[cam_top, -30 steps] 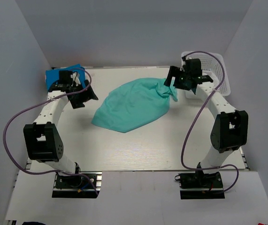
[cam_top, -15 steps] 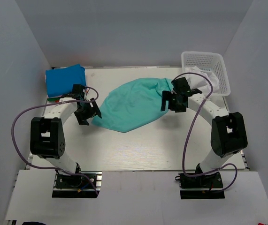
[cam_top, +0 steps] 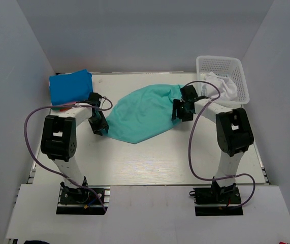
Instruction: Fold and stack the t-shirts
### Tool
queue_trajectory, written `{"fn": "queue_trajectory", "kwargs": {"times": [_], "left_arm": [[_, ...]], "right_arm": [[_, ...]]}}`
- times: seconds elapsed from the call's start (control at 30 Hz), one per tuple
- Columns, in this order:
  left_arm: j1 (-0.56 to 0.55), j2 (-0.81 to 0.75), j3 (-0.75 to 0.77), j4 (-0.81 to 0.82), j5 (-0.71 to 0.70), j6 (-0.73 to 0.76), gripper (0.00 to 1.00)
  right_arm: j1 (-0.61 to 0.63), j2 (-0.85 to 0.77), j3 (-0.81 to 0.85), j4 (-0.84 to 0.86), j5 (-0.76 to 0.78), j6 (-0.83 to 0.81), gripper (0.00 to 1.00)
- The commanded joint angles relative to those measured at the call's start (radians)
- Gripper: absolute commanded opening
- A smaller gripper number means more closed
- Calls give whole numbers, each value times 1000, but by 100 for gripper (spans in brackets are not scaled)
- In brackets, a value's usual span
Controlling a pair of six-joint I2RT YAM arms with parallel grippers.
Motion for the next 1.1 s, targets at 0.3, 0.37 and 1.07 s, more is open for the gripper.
{"fn": "queue_trajectory", "kwargs": {"times": [0.3, 0.37, 1.07], "left_arm": [[-1, 83, 222, 215, 62, 95, 0], [-1, 25, 291, 258, 111, 153, 0], [19, -83, 956, 415, 143, 261, 0]], "right_arm": [[4, 94, 273, -18, -22, -57, 0], [5, 83, 387, -92, 6, -84, 0], [-4, -190, 821, 74, 89, -241, 0]]}}
